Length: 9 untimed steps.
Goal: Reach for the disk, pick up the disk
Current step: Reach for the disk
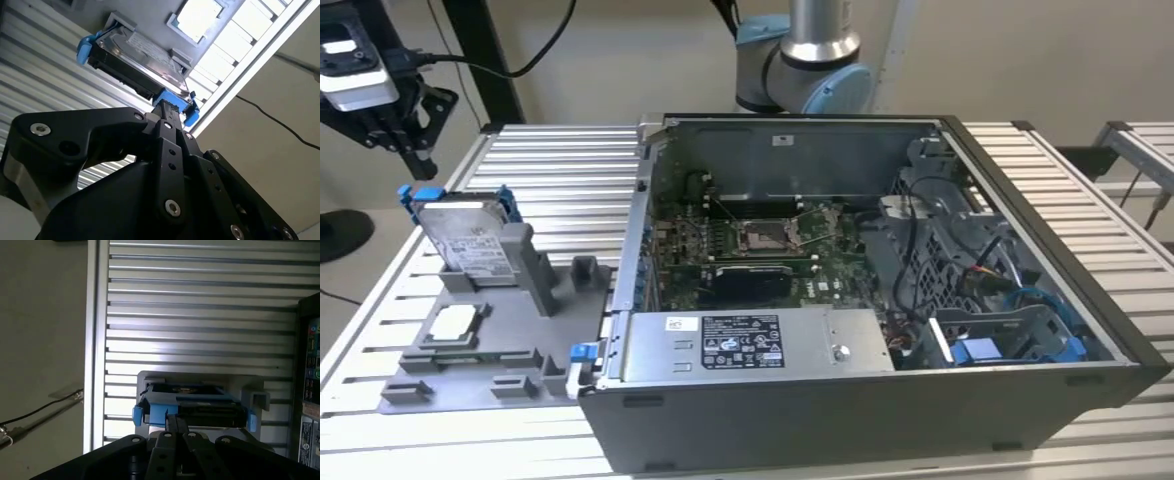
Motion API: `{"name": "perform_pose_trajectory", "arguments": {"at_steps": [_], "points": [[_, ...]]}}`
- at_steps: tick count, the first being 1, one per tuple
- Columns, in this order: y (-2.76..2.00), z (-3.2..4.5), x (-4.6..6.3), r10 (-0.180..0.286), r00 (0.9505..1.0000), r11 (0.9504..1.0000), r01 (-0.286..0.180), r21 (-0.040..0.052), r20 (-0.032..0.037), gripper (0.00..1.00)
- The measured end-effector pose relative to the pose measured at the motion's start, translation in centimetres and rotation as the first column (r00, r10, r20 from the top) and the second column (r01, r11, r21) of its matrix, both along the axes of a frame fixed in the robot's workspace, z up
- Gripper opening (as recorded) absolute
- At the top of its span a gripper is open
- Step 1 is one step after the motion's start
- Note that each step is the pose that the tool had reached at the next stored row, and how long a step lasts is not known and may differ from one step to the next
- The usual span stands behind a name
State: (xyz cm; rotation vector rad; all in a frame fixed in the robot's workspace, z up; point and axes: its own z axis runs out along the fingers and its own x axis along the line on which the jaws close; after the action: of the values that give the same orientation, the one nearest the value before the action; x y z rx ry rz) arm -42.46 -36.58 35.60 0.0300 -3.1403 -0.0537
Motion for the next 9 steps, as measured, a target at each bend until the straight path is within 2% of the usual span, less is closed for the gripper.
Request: {"name": "perform_pose_trajectory", "arguments": {"at_steps": [9], "points": [[0.00, 0.00, -0.37, 0.000, 1.0000, 1.0000, 0.000, 0.0000, 0.0000, 0.00]]}}
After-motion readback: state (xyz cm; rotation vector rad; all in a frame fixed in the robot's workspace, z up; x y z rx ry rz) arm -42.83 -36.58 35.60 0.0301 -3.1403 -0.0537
